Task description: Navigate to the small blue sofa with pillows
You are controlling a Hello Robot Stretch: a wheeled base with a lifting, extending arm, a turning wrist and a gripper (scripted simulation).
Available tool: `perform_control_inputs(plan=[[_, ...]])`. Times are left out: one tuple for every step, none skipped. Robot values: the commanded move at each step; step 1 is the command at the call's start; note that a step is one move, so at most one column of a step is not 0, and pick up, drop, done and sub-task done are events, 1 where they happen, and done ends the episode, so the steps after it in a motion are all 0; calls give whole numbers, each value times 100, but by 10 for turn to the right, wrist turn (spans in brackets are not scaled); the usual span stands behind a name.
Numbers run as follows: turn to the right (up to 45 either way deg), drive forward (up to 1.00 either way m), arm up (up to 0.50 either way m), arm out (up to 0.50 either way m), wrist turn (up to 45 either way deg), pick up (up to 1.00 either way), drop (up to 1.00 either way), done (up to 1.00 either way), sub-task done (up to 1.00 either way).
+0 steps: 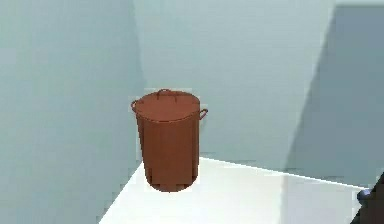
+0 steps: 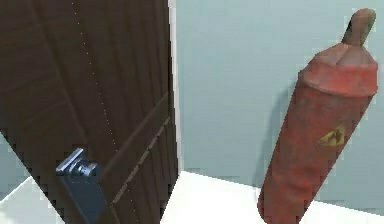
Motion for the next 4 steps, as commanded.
perform_control_inputs(plan=[[0,75,0,0,0,0,0,0,0],[450,0,0,0,0,0,0,0,0],[120,0,0,0,0,0,0,0,0],[0,20,0,0,0,0,0,0,0]])
